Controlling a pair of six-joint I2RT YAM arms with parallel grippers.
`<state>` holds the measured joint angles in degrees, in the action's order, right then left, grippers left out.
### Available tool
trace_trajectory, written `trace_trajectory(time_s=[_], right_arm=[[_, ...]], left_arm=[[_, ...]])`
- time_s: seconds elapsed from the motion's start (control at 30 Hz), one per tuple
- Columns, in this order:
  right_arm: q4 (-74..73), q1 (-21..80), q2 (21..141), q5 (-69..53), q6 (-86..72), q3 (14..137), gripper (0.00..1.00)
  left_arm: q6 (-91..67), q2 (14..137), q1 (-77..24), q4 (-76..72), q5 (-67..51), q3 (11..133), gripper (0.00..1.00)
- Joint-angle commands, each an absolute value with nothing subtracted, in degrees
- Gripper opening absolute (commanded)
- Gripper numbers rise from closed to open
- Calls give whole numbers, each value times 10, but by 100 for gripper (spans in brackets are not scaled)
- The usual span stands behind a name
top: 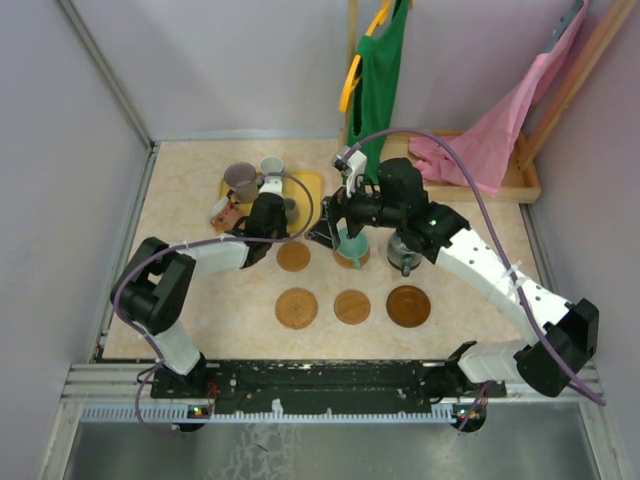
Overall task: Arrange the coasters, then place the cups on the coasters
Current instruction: Adjust the cup on the tray, then pick up the cup from the tray.
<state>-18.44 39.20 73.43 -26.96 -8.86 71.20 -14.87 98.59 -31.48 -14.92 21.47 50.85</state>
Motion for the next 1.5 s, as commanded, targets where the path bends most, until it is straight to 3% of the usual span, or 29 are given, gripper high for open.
trace_trajectory(time_s=[0.0,0.1,1.23,1.47], right_arm=[[-155,389,712,-267,-98,707,89],[-151,389,711,-268,-101,705,89],[-147,368,685,-267,-101,685,89],[-126,334,653,-208,-123,654,90]], left_arm=[[-140,975,-321,-142,217,508,30],[-143,972,-322,-141,221,502,43],[-123,1027,-320,-82,173,584,37],[-128,1029,-316,-81,172,588,38]])
